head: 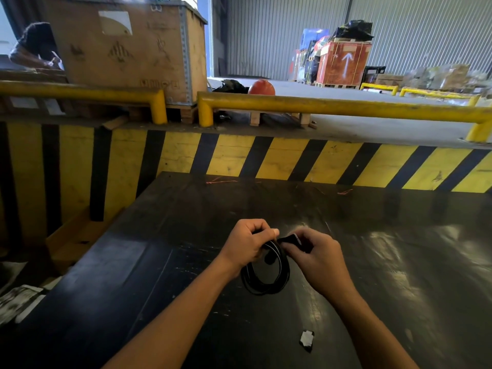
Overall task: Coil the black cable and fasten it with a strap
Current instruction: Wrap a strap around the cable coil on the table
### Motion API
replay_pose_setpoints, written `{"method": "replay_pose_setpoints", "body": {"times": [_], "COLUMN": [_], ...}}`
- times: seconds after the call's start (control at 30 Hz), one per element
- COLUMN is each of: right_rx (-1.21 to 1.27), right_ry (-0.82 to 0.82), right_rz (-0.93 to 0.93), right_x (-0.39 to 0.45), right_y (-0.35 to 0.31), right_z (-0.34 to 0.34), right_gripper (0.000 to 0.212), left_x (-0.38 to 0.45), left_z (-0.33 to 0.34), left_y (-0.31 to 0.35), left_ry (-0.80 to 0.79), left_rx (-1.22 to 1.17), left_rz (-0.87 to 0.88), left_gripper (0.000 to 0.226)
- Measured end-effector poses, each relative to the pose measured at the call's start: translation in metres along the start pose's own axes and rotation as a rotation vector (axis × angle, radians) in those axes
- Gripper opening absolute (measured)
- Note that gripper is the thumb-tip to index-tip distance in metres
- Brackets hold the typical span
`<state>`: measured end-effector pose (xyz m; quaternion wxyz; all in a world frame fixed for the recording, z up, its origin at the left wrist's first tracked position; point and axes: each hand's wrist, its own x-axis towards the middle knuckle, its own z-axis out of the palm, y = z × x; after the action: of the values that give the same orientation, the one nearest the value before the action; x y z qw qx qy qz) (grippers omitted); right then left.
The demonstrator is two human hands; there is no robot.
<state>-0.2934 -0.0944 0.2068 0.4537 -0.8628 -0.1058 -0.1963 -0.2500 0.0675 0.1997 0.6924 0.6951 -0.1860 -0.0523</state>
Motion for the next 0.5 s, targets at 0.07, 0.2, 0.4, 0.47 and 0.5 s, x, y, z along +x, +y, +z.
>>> {"method": "replay_pose_setpoints", "body": {"times": [0.07,0.2,0.4,0.47,0.5], "right_rx": [0.158,0.325,0.342,0.336,0.335], "right_ry": [-0.106,-0.156,-0.129,-0.114,-0.109], "right_rz": [0.099,0.208,0.257,0.277,0.290], "right_x": [0.000,-0.001,0.000,0.001,0.002], "right_y": [-0.004,-0.006,-0.010,-0.011,-0.011], "right_z": [-0.002,-0.006,-0.006,-0.006,-0.006], "right_gripper": [0.008,0.013,0.012,0.013,0.013], "left_x": [-0.001,0.000,-0.002,-0.003,-0.003], "left_z": [0.001,0.006,0.014,0.014,0.013], "left_y": [-0.002,-0.004,-0.001,0.001,0.001], "left_ry": [0.022,0.051,0.043,0.031,0.024], "left_rx": [0.034,0.076,0.141,0.146,0.149], "left_rz": [0.010,0.006,0.013,-0.004,-0.011], "left_gripper": [0.022,0.019,0.022,0.022,0.022]}}
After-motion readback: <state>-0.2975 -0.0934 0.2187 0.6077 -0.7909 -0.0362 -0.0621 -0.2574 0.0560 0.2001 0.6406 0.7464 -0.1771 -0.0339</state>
